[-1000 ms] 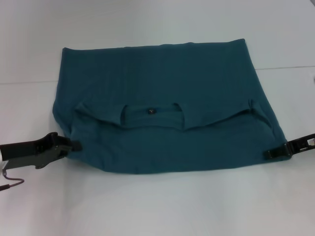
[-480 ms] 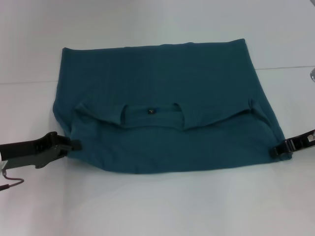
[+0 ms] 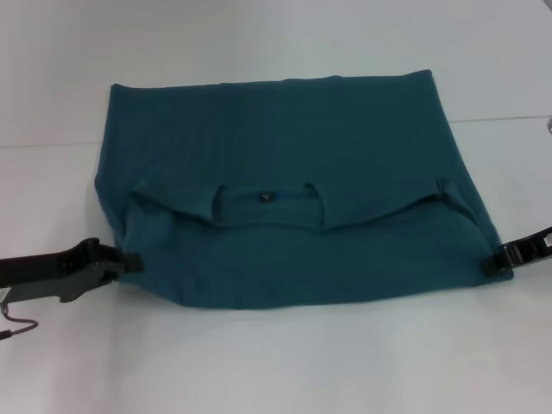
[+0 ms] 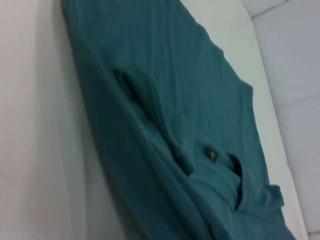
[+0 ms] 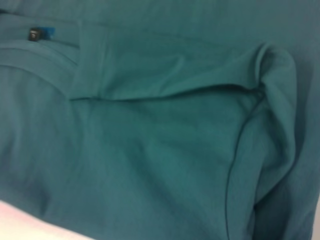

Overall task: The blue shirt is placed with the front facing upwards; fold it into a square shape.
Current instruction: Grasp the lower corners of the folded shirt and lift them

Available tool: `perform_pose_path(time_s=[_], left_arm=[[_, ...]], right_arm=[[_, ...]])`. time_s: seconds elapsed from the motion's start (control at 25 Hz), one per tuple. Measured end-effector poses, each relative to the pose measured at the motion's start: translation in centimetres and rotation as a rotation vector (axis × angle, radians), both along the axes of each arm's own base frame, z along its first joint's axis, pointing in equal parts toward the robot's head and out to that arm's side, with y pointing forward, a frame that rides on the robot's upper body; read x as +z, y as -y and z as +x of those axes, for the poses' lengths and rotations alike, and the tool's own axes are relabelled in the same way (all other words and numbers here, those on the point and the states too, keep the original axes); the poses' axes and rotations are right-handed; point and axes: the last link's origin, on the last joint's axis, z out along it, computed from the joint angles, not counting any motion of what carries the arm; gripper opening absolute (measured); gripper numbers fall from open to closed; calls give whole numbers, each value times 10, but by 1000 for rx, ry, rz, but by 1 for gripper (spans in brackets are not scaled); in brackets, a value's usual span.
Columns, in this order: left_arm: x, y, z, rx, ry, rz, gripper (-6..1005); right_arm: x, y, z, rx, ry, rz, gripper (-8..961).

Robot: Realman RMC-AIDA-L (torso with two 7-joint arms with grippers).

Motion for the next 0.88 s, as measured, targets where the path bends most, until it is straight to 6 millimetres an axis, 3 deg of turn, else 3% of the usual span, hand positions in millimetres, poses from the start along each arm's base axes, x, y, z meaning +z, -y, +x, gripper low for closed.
perform_pose_path(time_s=[0.4,0.64,0.88], left_arm=[[23,38,-4,-105,-3,-201,40],[29,73,-13,-119,-3,-328,39],[26,106,-29,-78,-29,-444,39]], right_arm=[[28,27,-25,5,-37,-161,87],[25,49,-29,-19,-71,-310,87],[16,78,-20,-90,-35,-455,87]])
